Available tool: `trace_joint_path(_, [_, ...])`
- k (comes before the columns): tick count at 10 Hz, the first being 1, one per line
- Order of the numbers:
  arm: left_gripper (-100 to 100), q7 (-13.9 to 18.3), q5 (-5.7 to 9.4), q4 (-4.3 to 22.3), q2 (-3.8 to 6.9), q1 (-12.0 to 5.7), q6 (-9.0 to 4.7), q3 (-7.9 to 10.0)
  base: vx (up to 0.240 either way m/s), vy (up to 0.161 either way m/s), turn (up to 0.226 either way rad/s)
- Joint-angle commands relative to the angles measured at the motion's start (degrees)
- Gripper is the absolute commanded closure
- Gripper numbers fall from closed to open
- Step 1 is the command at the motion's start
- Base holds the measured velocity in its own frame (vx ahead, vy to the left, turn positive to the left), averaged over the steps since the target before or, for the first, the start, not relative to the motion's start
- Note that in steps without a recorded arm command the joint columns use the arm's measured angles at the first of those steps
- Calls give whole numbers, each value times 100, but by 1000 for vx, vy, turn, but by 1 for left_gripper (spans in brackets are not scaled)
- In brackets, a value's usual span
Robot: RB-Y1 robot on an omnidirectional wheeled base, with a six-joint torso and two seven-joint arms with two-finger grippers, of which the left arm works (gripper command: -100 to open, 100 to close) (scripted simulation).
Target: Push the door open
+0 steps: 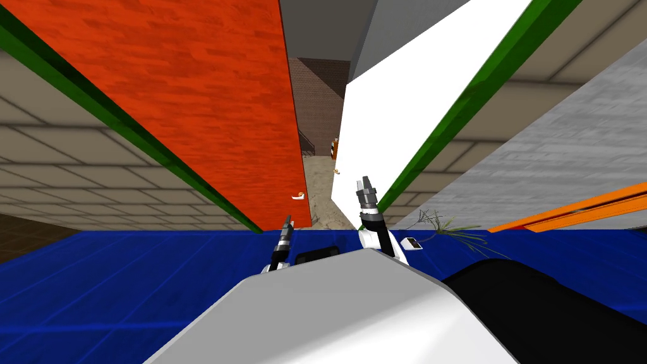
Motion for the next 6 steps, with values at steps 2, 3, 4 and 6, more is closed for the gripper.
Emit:
trace_joint_path(2, [-100, -14, 0, 390, -24, -88, -108, -44, 89, 64, -51])
trace_joint_path(3, [-100, -18, -1, 477, -32, -107, -130, -54, 97, 70, -34])
trace_joint_path(4, [-100, -21, -1, 558, -39, -125, -149, -64, 63, 56, -21])
trace_joint_path(6, [-100, -29, -2, 736, -57, -165, -193, -85, 61, 60, -31])
